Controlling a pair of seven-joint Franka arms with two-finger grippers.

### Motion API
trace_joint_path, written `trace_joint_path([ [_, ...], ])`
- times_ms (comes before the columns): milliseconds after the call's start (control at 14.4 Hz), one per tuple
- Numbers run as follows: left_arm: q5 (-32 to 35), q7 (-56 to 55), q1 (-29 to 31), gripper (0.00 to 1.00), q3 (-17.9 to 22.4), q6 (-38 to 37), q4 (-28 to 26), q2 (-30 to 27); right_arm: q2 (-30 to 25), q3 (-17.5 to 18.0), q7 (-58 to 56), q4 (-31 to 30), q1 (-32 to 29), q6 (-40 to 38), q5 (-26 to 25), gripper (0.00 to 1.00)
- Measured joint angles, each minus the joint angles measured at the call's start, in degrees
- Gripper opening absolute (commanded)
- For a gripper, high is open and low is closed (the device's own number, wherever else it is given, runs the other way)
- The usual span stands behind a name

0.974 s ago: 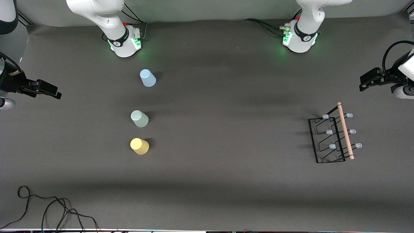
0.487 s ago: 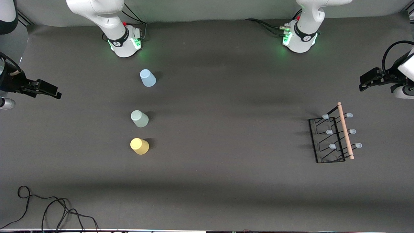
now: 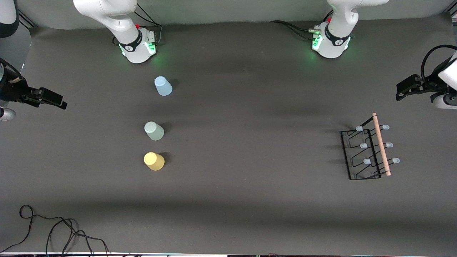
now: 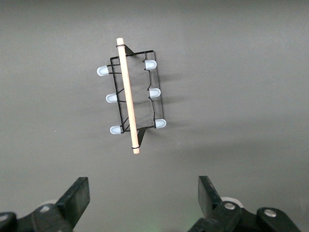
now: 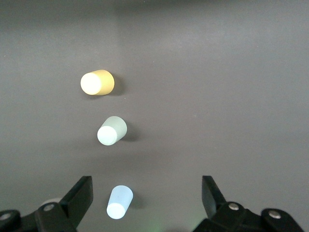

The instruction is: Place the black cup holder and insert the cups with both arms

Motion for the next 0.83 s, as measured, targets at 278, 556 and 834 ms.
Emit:
trace_joint_path([
  [278,0.0,0.0,0.0,0.98,0.0,0.0,0.0,0.0,0.0,0.0,0.0,0.0,0.0,0.0,0.0,1.00],
  [556,0.0,0.0,0.0,0.98,0.0,1.0,0.0,0.0,0.0,0.0,0.0,0.0,0.0,0.0,0.0,1.00],
  [834,0.0,0.0,0.0,0.95,0.1,4.0,-1.6,0.1,0.0,0.0,0.0,0.0,0.0,0.0,0.0,1.00],
])
